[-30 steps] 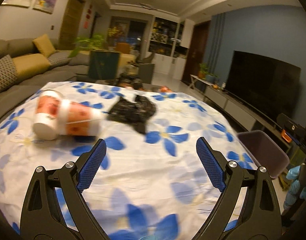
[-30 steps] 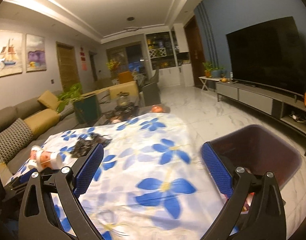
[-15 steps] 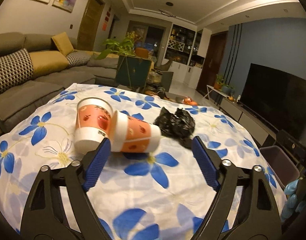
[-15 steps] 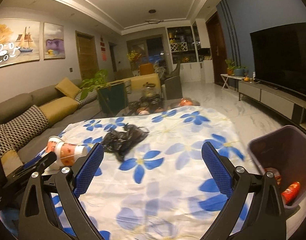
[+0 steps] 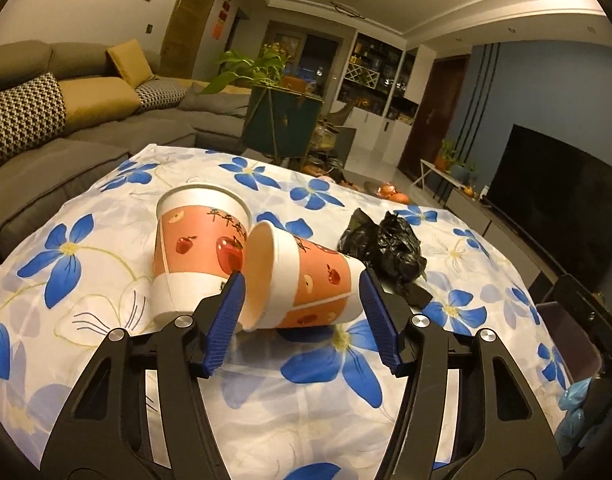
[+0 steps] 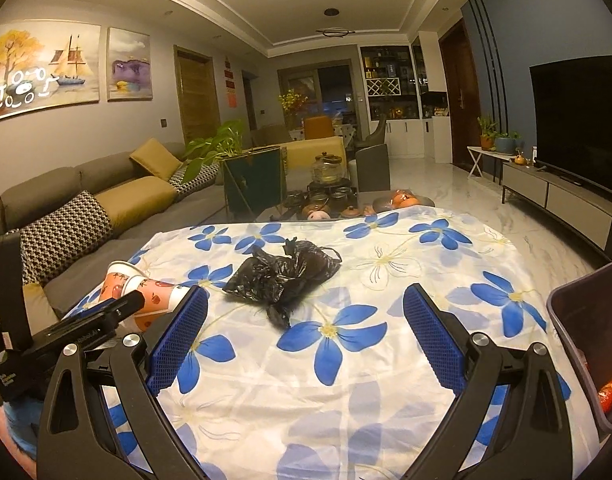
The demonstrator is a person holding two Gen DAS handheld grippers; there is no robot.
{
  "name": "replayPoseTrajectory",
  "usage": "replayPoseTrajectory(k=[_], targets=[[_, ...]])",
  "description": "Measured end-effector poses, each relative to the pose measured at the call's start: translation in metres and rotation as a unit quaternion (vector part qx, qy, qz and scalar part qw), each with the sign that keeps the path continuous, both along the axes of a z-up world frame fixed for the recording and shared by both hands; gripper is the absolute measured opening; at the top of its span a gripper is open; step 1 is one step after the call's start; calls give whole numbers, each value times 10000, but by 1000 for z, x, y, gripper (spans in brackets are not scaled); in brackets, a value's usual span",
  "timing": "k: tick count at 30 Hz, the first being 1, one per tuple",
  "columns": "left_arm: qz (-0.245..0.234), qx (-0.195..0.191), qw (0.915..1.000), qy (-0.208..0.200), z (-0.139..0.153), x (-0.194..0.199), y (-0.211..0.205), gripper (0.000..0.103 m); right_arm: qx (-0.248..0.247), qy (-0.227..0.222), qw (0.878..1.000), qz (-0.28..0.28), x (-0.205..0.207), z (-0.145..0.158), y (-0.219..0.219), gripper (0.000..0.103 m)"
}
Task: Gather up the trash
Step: 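Grasp the white paper cup with the left gripper while the right gripper grasps the black bag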
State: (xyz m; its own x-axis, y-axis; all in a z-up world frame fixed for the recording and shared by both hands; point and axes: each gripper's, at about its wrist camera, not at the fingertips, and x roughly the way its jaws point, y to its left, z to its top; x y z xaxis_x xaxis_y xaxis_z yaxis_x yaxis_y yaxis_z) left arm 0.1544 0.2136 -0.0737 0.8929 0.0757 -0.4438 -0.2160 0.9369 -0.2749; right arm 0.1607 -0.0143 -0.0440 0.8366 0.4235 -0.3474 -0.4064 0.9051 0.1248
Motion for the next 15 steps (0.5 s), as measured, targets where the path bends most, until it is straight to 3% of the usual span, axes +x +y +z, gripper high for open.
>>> replayPoseTrajectory(k=[4,7,10,15], targets=[[-233,5,9997,123,-3,10,-1,52,15,71,10000,30,4,-3,4,95],[-379,-78,9990,209,-5,16,-1,32,34,91,9999,43,3,-5,6,95],[-532,-128,9982,259,-8,18,-4,17,-1,112,9999,38,6,-5,7,94],[-802,-62,9964,255,-8,19,-16,8,-2,216,9997,81,14,-6,11,91]])
